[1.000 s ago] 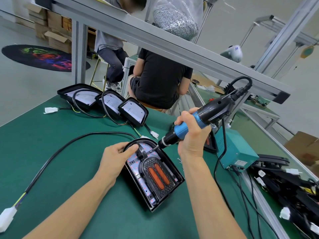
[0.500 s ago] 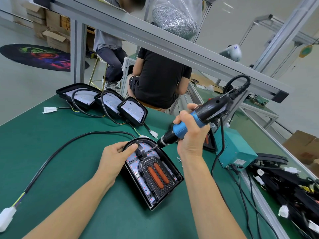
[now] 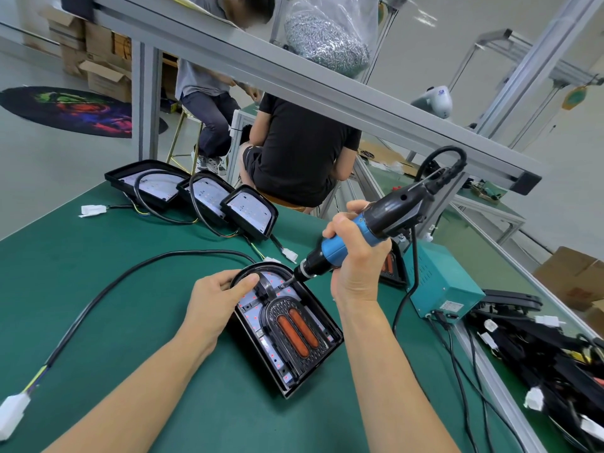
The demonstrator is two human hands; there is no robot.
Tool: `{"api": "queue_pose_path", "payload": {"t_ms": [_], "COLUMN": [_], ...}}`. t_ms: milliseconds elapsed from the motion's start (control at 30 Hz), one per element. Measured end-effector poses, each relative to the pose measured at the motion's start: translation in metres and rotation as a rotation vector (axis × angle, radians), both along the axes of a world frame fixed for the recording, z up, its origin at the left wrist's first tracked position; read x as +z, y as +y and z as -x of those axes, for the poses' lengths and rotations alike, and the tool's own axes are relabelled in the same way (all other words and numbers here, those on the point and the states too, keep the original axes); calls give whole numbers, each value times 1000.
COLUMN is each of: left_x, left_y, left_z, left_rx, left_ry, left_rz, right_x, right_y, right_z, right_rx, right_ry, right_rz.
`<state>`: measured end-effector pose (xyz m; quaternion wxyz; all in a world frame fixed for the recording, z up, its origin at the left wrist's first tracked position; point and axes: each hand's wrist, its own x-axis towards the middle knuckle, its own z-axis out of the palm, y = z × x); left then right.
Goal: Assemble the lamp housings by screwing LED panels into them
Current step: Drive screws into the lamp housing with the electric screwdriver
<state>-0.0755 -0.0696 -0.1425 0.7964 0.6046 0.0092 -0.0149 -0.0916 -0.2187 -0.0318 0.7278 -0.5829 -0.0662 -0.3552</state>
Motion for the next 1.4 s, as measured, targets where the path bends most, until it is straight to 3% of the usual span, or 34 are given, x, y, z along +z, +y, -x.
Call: {"api": "queue_pose_path", "payload": {"t_ms": [300, 600, 1133, 1233, 1400], "left_x": [0, -2, 1, 0, -2], "left_y": [5, 8, 6, 7, 9], "left_z": [-2, -3, -3, -3, -7], "left_rx": [-18, -50, 8, 36, 49], "left_ry": [15, 44, 112, 47, -73], "left_rz": [-147, -284, -45, -211, -702], "right_x": [1, 7, 14, 13, 8], "right_y": [-10, -29, -61, -65, -68], "right_z": [6, 15, 66, 71, 75], "right_rx": [-109, -51, 21, -2, -16], "right_ry": [-29, -76, -105, -100, -92], "right_rz": [-141, -295, -258, -245, -265]}}
